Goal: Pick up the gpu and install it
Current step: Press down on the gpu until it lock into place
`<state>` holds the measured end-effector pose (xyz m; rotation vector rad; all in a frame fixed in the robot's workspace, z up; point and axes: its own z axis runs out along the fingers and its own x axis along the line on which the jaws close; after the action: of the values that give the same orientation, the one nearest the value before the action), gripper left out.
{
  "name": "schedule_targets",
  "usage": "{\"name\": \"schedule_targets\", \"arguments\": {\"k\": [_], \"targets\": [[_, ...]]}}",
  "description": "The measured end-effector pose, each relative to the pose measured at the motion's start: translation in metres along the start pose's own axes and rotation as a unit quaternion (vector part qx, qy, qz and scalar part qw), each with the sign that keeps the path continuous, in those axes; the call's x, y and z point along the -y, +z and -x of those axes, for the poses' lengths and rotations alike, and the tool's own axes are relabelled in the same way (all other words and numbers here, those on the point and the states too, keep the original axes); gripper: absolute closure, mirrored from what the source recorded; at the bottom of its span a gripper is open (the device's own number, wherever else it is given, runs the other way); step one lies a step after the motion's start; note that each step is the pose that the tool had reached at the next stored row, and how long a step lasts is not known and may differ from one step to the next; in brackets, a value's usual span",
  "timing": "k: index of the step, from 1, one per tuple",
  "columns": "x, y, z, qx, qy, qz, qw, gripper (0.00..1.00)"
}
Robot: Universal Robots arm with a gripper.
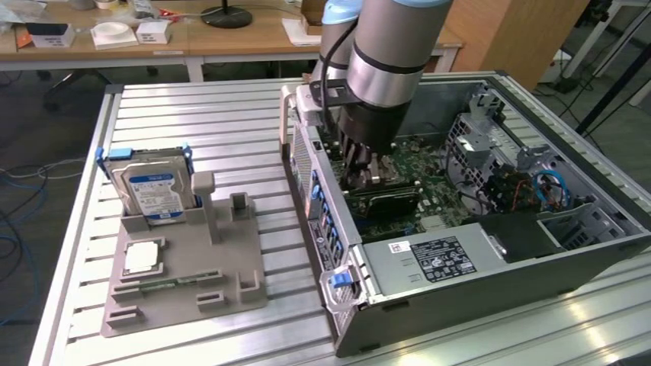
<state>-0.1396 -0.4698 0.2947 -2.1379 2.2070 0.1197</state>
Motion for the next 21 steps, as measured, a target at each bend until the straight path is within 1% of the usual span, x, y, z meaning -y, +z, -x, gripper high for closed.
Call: {"name": "schedule_targets", "arguments": {"k": [1,2,3,4,5,6,21], "targets": [[0.0001,0.0000,0.0000,-0.0007,0.000,0.0031,1.0000,0.89],[0.0000,0.0000,0.0000,-0.0014,0.001,0.0075,1.0000,0.89],[0.0000,-0.0001,0.0001,-0.0023,0.002,0.0163,0.9999,0.89],[0.0000,-0.0001,0.0001,-0.0027,0.003,0.0249,0.9997,0.89],[0.0000,-0.0001,0.0000,-0.0029,0.003,0.0295,0.9996,0.89],[0.0000,-0.0002,0.0000,-0.0029,0.003,0.0300,0.9995,0.89],[-0.0040,0.0000,-0.0011,-0.0025,0.003,0.0306,0.9995,0.89]]}}
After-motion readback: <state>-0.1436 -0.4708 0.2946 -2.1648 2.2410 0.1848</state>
